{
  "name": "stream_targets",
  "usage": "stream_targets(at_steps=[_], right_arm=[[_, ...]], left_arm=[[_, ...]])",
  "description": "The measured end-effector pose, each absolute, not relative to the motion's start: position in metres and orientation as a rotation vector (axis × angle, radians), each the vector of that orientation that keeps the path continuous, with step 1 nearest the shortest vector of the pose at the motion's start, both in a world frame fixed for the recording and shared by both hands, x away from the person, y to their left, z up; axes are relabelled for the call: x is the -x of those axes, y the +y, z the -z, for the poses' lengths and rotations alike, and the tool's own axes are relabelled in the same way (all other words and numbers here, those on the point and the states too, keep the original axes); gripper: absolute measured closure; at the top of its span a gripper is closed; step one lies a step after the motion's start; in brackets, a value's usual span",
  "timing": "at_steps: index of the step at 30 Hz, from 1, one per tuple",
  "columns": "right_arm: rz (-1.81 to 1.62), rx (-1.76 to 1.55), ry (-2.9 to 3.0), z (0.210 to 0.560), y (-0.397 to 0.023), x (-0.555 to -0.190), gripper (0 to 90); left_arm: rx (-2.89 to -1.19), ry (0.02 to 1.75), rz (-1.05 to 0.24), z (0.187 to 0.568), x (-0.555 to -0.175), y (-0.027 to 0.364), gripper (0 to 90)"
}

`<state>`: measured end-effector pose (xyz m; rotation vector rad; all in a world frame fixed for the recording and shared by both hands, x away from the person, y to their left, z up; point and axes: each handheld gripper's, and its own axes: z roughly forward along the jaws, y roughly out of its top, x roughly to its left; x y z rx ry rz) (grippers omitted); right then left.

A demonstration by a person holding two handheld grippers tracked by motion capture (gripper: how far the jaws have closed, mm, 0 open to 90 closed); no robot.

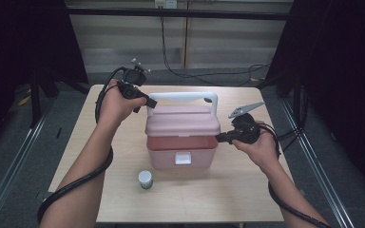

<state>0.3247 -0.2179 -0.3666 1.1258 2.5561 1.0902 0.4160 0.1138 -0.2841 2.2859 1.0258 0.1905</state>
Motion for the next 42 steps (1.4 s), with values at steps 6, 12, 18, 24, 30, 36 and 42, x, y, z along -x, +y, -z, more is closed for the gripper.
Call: stream_targets(at_steps=[6, 12, 18, 24, 30, 36, 42], right_arm=[[-1.106, -1.101, 2.566, 0.365, -0.210, -0.326, 90.0], [-1.128, -1.115, 2.557, 0.366, -0.209, -0.326, 90.0], [-1.139, -1.110, 2.554, 0.365, -0.210, -0.326, 90.0], [-1.156, -1.119, 2.548, 0.363, -0.211, -0.325, 90.0], [-1.159, -1.118, 2.544, 0.360, -0.211, -0.326, 90.0], [-1.159, -1.115, 2.537, 0.356, -0.211, -0.327, 90.0], [-1.165, -1.127, 2.535, 0.353, -0.212, -0.328, 90.0]], left_arm=[[-2.279, 1.021, -0.191, 0.286, -0.414, 0.115, 68.7], [-2.267, 1.017, -0.238, 0.288, -0.413, 0.119, 62.7], [-2.232, 1.039, -0.251, 0.292, -0.413, 0.126, 48.5], [-2.231, 1.040, -0.247, 0.298, -0.409, 0.137, 37.8], [-2.254, 1.054, -0.244, 0.303, -0.403, 0.149, 36.9], [-2.285, 1.080, -0.221, 0.312, -0.400, 0.165, 38.2], [-2.324, 1.090, -0.162, 0.334, -0.397, 0.169, 38.8]])
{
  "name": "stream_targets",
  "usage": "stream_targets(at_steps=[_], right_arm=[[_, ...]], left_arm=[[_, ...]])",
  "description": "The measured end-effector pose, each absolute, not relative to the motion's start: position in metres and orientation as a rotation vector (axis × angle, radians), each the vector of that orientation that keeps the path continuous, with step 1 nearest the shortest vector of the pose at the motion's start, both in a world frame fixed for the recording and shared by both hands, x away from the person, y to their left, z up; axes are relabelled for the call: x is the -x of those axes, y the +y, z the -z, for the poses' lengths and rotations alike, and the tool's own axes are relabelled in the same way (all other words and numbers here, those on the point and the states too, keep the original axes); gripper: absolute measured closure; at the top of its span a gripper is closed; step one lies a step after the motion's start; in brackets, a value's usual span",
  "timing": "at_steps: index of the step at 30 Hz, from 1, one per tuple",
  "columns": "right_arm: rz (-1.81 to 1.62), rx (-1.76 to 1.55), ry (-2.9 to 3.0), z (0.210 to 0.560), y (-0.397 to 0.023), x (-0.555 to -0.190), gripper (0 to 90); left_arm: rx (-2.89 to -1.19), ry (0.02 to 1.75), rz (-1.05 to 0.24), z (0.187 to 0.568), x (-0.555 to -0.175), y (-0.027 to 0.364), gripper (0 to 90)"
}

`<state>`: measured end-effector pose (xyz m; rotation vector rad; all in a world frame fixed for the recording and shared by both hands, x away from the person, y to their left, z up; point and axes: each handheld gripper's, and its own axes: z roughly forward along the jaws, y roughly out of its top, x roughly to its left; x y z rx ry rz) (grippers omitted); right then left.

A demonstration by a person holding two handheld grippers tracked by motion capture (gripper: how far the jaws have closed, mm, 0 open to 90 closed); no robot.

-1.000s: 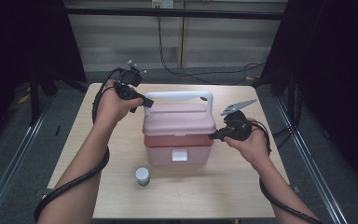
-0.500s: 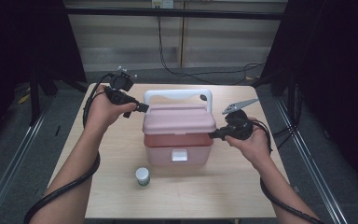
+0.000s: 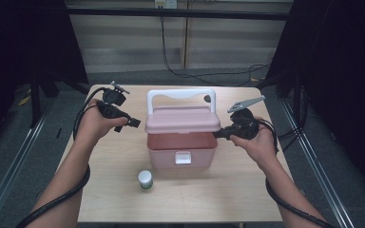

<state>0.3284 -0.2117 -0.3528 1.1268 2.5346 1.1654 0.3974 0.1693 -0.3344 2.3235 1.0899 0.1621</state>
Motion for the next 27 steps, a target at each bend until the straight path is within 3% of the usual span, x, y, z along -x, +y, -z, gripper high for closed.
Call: stream_targets(at_steps=[27], right_arm=[[-1.191, -1.157, 2.503, 0.347, -0.212, -0.332, 90.0]], left_arm=[[-2.333, 0.959, -0.082, 0.343, -0.379, 0.145, 38.3]])
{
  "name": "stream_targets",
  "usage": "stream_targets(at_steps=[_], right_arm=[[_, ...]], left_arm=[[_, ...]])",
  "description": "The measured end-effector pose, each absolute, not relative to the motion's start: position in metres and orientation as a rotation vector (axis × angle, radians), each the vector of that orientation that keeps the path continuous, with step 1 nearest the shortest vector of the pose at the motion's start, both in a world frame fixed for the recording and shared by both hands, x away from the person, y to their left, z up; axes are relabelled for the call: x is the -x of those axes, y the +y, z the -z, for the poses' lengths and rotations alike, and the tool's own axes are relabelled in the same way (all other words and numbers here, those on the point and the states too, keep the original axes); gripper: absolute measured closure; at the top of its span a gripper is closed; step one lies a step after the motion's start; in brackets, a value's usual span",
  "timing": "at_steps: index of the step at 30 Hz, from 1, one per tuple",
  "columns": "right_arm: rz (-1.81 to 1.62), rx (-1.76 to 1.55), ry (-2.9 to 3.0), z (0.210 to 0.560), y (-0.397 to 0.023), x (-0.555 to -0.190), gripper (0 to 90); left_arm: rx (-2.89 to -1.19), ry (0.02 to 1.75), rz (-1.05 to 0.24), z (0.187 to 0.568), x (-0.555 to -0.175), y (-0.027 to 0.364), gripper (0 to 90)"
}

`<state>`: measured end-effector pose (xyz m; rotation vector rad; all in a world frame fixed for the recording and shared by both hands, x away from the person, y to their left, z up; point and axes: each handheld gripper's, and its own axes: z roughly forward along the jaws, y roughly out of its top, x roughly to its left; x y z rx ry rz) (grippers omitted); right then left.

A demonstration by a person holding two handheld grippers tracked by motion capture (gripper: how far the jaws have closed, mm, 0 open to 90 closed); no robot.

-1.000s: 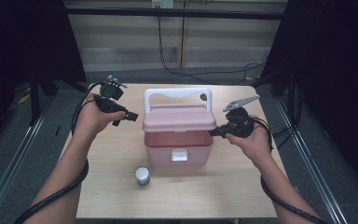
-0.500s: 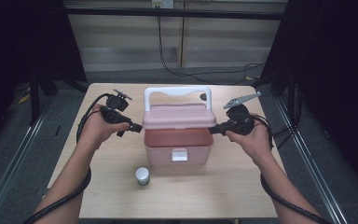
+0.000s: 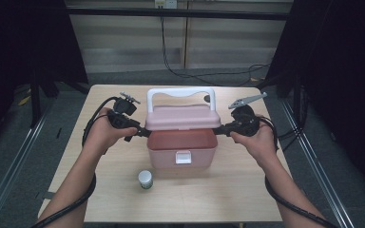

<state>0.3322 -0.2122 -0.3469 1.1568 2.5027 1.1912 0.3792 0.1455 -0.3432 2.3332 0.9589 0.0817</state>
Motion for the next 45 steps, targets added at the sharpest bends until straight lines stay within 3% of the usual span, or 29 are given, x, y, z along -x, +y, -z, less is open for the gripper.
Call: stream_targets(at_steps=[12, 45], right_arm=[[-1.202, -1.151, 2.502, 0.347, -0.209, -0.332, 90.0], [-1.136, -1.118, 2.602, 0.387, -0.203, -0.326, 90.0]], left_arm=[[-2.313, 0.924, -0.064, 0.335, -0.376, 0.138, 37.4], [-2.260, 0.977, -0.169, 0.303, -0.388, 0.131, 43.2]])
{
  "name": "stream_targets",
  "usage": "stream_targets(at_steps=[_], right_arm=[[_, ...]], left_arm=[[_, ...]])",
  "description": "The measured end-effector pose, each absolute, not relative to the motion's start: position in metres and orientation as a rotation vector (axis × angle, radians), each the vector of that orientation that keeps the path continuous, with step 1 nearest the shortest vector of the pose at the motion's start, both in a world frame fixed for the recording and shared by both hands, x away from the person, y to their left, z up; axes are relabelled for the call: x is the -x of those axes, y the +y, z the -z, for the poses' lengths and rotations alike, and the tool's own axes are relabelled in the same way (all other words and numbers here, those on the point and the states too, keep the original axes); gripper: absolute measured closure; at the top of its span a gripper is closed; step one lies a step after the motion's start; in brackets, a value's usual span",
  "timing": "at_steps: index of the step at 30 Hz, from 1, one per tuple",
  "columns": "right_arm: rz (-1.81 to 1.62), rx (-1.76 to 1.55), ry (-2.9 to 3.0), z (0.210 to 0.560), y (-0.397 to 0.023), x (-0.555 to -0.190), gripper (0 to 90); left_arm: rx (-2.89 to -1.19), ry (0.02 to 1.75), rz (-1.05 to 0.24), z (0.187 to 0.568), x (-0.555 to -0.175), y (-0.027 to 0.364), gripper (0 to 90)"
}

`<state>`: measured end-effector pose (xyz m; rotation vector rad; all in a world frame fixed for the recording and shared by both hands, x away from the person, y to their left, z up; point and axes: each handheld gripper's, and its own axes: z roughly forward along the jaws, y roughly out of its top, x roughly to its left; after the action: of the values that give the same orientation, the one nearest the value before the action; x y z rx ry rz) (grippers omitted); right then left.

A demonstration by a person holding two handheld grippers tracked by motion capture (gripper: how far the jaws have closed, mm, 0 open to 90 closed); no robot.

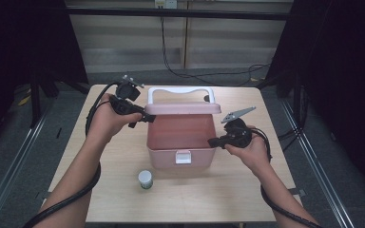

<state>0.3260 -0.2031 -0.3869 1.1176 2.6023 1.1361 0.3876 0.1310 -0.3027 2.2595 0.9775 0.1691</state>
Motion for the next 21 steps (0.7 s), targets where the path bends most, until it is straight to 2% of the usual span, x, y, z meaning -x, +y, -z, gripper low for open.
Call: stream_targets(at_steps=[12, 21], right_arm=[[-1.139, -1.107, 2.600, 0.388, -0.204, -0.325, 90.0], [-1.145, -1.102, 2.598, 0.388, -0.204, -0.325, 90.0]], left_arm=[[-2.218, 1.008, -0.198, 0.291, -0.394, 0.129, 52.0], [-2.217, 1.035, -0.217, 0.286, -0.397, 0.127, 54.5]])
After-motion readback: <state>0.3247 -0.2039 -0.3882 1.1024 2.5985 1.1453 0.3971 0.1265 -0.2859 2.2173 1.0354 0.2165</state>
